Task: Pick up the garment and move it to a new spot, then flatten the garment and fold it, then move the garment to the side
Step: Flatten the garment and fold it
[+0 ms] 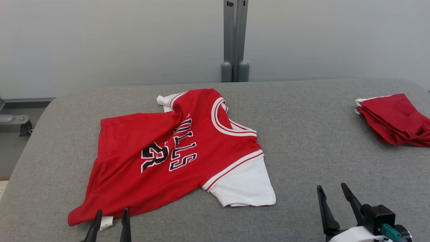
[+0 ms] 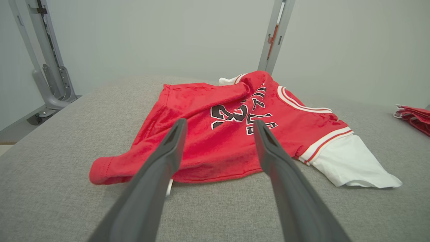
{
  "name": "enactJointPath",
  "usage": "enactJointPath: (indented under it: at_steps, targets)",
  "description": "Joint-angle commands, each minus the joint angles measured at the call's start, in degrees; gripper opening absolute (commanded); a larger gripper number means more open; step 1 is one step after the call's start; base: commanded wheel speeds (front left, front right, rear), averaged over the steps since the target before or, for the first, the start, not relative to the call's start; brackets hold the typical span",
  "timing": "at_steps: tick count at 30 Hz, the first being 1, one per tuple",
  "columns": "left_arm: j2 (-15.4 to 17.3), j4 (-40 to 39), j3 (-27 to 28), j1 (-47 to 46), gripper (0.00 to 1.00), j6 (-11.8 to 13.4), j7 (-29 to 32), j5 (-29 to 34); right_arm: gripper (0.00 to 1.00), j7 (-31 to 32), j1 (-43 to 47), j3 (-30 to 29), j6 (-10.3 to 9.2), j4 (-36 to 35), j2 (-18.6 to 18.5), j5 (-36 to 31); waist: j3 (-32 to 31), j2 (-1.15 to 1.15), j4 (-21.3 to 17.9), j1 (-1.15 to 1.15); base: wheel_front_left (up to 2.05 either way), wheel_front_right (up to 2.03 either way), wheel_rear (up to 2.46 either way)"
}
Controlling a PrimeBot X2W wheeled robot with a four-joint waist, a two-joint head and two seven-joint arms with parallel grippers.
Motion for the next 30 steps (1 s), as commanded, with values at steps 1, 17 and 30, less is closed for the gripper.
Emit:
enactJointPath:
  at_steps: [1, 17, 30]
  targets:
    - [0.51, 0.08, 0.21, -0.79, 1.00, 0.00, -0.01, -0.25, 1.00, -0.14, 0.35, 0.10, -0.11, 0.01, -0.11, 0.21, 0.27, 0.00, -0.93, 0.00, 0.00, 0.00, 0.00]
    - [0.74, 0.71, 0.25, -1.07, 1.00, -0.01, -0.01, -0.55, 1.00, -0.14, -0.60, -0.27, -0.11, -0.02, -0.12, -0.29, 0.90, 0.00, -1.91, 0.00, 0.00, 0.00, 0.00]
    - [0.61, 2.94, 4.36, -1.01, 1.00, 0.95, 0.00, 1.36, 1.00, -0.14, -2.34, 0.77, -0.10, -1.70, -0.11, -0.15, 1.38, 0.00, -1.42, 0.00, 0.00, 0.00, 0.00]
